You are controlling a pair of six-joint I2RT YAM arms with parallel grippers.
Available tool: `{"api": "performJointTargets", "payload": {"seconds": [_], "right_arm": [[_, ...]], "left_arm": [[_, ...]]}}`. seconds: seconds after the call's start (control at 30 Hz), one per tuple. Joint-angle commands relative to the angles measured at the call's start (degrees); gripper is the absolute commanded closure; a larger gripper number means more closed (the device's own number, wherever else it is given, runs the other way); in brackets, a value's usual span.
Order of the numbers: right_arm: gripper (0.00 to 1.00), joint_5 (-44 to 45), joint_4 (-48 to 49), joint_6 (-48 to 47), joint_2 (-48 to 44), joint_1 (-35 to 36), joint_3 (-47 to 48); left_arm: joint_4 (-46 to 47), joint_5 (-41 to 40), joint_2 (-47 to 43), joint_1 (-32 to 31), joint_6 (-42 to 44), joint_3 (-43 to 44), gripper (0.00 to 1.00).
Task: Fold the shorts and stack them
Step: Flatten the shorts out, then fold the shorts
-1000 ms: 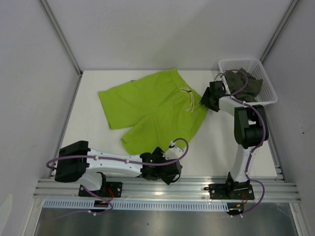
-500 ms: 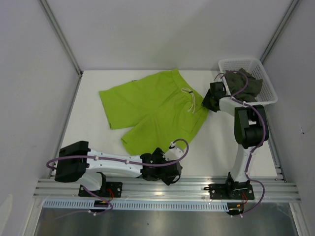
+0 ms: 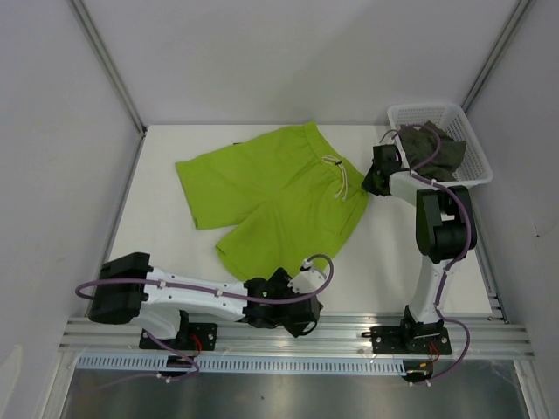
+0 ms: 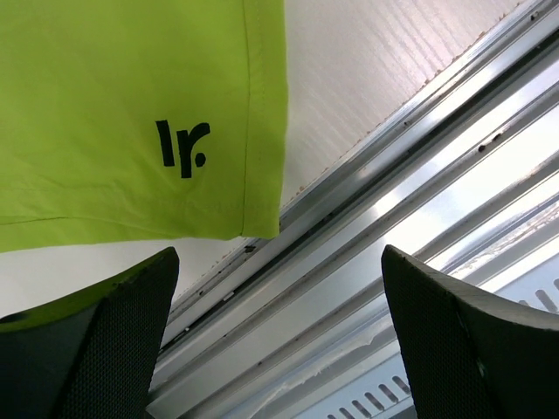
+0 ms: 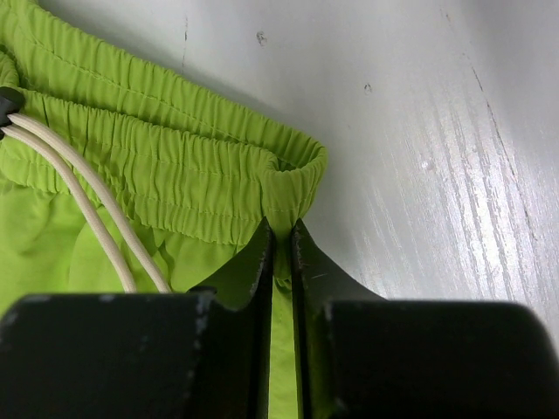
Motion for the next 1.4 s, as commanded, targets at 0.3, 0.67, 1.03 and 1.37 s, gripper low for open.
{"api": "performJointTargets", "payload": {"seconds": [0.3,0.67,1.03,1.37], "right_arm": [[1.0,-0.2,0.3,0.3,0.8,-0.5,0.7],[1.0,0.1,0.2,0.3,0.8,-0.5,0.6],[1.0,0.0,0.1,0.4,0.9,-0.5,0.7],[1.0,0.0,0.0,0.4,0.7,-0.6,0.6]], "left_arm": [[-1.9,-5.6,5.7,-1.6,0.8,4.8,0.19],[1.6,-4.8,9.4,2.1,2.3,3.3,0.28],[6.1,-0.7,9.2,5.0,4.8,0.8,0.35],[8.6,2.6,9.5,5.0,2.9,-3.6,0.55]]}}
